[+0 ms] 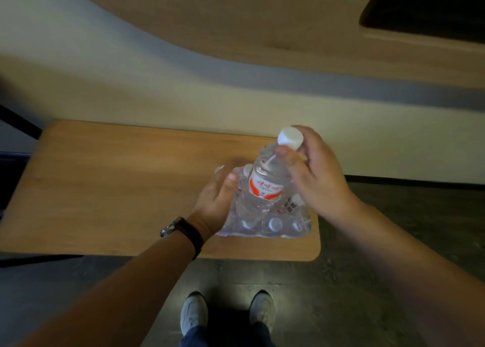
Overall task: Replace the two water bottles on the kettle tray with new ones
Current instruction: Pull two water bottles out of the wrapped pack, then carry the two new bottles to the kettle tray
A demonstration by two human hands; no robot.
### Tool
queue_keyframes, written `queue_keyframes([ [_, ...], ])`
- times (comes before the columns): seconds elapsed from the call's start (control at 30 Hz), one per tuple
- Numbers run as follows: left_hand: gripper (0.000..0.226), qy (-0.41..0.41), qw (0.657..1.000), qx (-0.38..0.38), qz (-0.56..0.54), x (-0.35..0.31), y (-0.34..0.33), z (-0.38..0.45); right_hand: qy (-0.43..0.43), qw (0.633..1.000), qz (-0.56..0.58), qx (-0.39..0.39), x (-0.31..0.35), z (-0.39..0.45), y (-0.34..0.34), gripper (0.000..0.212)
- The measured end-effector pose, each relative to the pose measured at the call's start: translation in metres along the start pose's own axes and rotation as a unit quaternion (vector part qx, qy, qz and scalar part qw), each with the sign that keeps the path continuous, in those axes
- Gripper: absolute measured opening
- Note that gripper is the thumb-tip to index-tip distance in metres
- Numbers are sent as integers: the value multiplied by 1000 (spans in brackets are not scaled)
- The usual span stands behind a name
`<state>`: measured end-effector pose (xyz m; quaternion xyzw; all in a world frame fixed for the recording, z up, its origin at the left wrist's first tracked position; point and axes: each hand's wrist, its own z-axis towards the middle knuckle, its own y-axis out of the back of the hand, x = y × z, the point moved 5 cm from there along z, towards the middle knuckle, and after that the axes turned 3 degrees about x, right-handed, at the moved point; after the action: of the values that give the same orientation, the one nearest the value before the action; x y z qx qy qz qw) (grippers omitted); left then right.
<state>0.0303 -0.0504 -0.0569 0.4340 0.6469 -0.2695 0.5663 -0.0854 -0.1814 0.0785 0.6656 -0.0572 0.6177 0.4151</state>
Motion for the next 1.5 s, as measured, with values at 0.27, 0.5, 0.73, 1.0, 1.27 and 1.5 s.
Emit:
queue_keyframes([
  [0.27,54,89,985,-16,-150,-13,-21,-12,-145,988,21,40,-38,38,-37,37],
  [0.5,32,210,956,-65,-193,28,-15,-4,-188,842,-421,280,-157,-20,-82,42],
  [0.73,28,233,952,-98,-171,35,-17,3,-141,895,-364,218,-162,-20,-67,14],
  [1.0,38,233,950,-127,-164,32,-19,-2,-64,987,-87,116,-99,-20,-1,36],
  [1.27,42,228,946,-162,-162,12,-8,-23,-113,935,332,-62,-28,4,21,27],
  [1.5,30,200,939,-224,-165,-8,35,-92,-265,912,308,48,-7,15,-62,37],
])
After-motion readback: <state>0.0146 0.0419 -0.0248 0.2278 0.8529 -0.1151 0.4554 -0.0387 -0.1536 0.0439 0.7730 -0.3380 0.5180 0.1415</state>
